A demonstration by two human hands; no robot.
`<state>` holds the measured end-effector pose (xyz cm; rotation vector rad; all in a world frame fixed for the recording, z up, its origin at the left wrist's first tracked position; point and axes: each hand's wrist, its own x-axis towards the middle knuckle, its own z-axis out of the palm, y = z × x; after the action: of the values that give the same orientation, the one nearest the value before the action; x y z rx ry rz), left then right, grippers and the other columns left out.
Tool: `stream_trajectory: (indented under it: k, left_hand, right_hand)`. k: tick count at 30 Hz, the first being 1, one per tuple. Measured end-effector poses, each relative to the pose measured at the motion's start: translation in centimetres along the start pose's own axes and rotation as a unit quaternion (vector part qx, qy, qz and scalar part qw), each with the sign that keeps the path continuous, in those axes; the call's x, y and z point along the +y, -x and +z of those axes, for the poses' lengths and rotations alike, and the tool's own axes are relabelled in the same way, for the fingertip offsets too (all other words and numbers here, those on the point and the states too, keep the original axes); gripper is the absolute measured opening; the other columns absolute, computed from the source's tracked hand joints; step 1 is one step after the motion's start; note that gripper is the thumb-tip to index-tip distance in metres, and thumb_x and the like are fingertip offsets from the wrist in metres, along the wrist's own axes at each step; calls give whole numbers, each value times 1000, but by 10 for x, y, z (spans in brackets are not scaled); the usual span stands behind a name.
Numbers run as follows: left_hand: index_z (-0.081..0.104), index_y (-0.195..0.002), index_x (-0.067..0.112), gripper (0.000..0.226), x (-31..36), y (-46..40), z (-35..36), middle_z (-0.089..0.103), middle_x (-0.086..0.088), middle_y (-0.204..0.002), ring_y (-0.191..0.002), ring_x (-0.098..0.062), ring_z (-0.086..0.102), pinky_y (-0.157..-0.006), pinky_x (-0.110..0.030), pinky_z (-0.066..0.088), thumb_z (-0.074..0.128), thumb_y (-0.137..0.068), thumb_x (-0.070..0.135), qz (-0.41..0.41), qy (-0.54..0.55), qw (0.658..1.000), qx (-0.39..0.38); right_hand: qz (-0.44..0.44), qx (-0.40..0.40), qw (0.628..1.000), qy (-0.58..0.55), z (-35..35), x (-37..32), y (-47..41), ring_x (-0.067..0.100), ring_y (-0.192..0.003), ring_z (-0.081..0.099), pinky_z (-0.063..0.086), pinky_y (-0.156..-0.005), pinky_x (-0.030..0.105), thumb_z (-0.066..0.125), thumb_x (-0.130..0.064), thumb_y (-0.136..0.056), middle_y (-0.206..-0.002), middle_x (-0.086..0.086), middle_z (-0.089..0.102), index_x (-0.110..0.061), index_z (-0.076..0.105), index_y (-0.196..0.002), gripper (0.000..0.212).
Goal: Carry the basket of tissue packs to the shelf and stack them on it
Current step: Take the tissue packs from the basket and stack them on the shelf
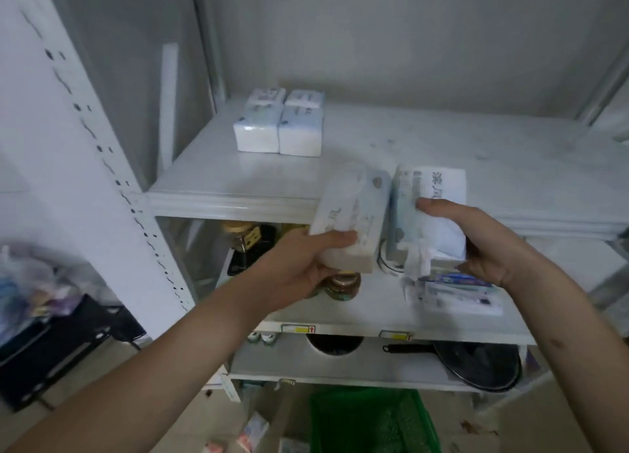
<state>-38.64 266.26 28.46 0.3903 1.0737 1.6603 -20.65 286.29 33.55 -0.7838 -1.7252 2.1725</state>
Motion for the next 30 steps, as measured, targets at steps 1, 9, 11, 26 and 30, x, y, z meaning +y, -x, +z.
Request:
stream_trajectory:
  k: [1, 9, 11, 26, 30]
  left_hand:
    - [69, -123, 1, 43, 13, 3, -6, 78, -13, -124, -112, -27, 76, -88, -35, 64, 82, -82, 5, 17, 3, 1000, 3]
    - [74, -115, 3, 36, 102, 0, -70, 81, -9, -115, -99, -21, 80, -77, -30, 65, 85, -80, 6, 117, -67, 981, 137]
    - [72, -119, 3, 46, 118, -4, -83, 81, -10, -116, -105, -26, 78, -88, -38, 64, 89, -77, 8, 120, -105, 971, 176]
    - [63, -123, 31, 54, 143, -14, -107, 73, 17, -109, -97, -3, 72, -73, -18, 57, 80, -80, 60, 172, -453, 847, 217]
    - [66, -122, 42, 55, 135, -3, -128, 75, 27, -108, -100, 10, 69, -80, -13, 56, 91, -72, 43, 220, -482, 831, 170]
  right_hand:
    - [-5, -4, 1000, -1, 14, -7, -8, 25, -95, 80, 67, -76, 39, 81, -34, -73, -115, 12, 80, -17, 83, -108, 39]
    - [17, -74, 997, -1, 113, -38, -91, 25, -106, 78, 65, -87, 41, 74, -29, -93, -120, 8, 79, -22, 70, -127, 35]
    - [9, -88, 996, 11, 130, -41, -109, 27, -115, 74, 60, -98, 43, 73, -29, -94, -125, 8, 77, -21, 68, -131, 39]
    - [-41, 69, 954, 288, 134, -39, -150, 16, -86, 76, 52, -74, 27, 53, -81, -83, -98, -1, 81, -24, 74, -100, 63]
    - [-101, -17, 942, 319, 111, -26, -129, -12, -87, 70, 47, -79, 18, 51, -93, -72, -110, -19, 77, -39, 67, -116, 72]
